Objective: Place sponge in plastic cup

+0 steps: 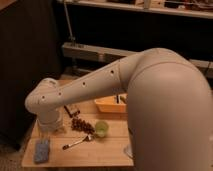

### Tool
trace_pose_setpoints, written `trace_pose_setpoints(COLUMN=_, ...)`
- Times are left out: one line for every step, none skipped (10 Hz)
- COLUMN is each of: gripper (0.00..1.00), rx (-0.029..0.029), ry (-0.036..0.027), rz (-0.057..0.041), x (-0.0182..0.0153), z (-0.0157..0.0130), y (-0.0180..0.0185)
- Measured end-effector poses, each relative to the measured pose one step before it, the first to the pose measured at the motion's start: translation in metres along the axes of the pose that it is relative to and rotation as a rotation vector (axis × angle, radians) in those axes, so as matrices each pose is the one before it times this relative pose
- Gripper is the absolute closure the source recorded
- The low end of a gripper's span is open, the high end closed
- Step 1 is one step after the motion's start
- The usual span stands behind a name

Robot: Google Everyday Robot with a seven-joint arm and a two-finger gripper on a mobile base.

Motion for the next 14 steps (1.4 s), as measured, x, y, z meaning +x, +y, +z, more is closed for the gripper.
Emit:
trace_pose_setpoints(gripper=0.35, rx=0.00253, ry=0.01414, rz=-0.00934, x=-0.00949, z=0.00619, y=0.00398)
trace_pose_setpoints(gripper=0.35, rx=0.00911, ry=0.01323, rz=-0.01002, x=-0.00643, z=0.00504, y=0.00497)
trace_pose_setpoints(gripper=0.35, rx=0.01335, ry=0.01343, rz=-0.00938, x=-0.00343, z=0.00523, y=0.00381)
trace_pose_setpoints(gripper=0.35, rx=0.01546, ry=0.01988, rz=-0.00016, x=-0.00497, z=0.00839, y=0.00265)
trace_pose_setpoints(gripper=0.35, rx=0.00604, ry=0.01671, rz=0.00075, x=-0.00323, z=0.00754, y=0.00154)
trace_pose_setpoints(gripper=0.35, rx=0.0015, ry=0.01129, rz=-0.00194, x=-0.00178, z=0.00601, y=0.00187)
trace_pose_setpoints(gripper=0.35, rx=-0.0035, ry=0.01094, rz=-0.00883, x=-0.00325, z=0.00628, y=0.00364)
trace_pose_setpoints(gripper=0.35, rx=-0.00233, ry=0.00826, rz=-0.00637, x=-0.00233, z=0.00622, y=0.0015)
trace_pose_setpoints(gripper=0.35, rx=-0.00874, ry=0.00467, rz=-0.00803, x=-0.00193, z=0.00579, y=0.0018)
trace_pose_setpoints(gripper=0.35, rx=-0.01063, ry=0.00079, rz=-0.00439, x=-0.00316, z=0.00345, y=0.00195)
trace_pose_setpoints(gripper=0.35, rx=-0.00406, ry=0.00237, rz=-0.00736, x=-0.00329, z=0.00434, y=0.00455)
trace_pose_setpoints(gripper=0.35, rx=-0.00187, ry=0.00299, rz=-0.01136, x=-0.00318, z=0.00548, y=0.00745)
trace_pose_setpoints(gripper=0.35, rx=-0.0011, ry=0.00393, rz=-0.00546, x=-0.00236, z=0.00488, y=0.00347)
trace_pose_setpoints(gripper=0.35, rx=-0.00038, ry=0.00644, rz=-0.0039, x=-0.00153, z=0.00561, y=0.00248)
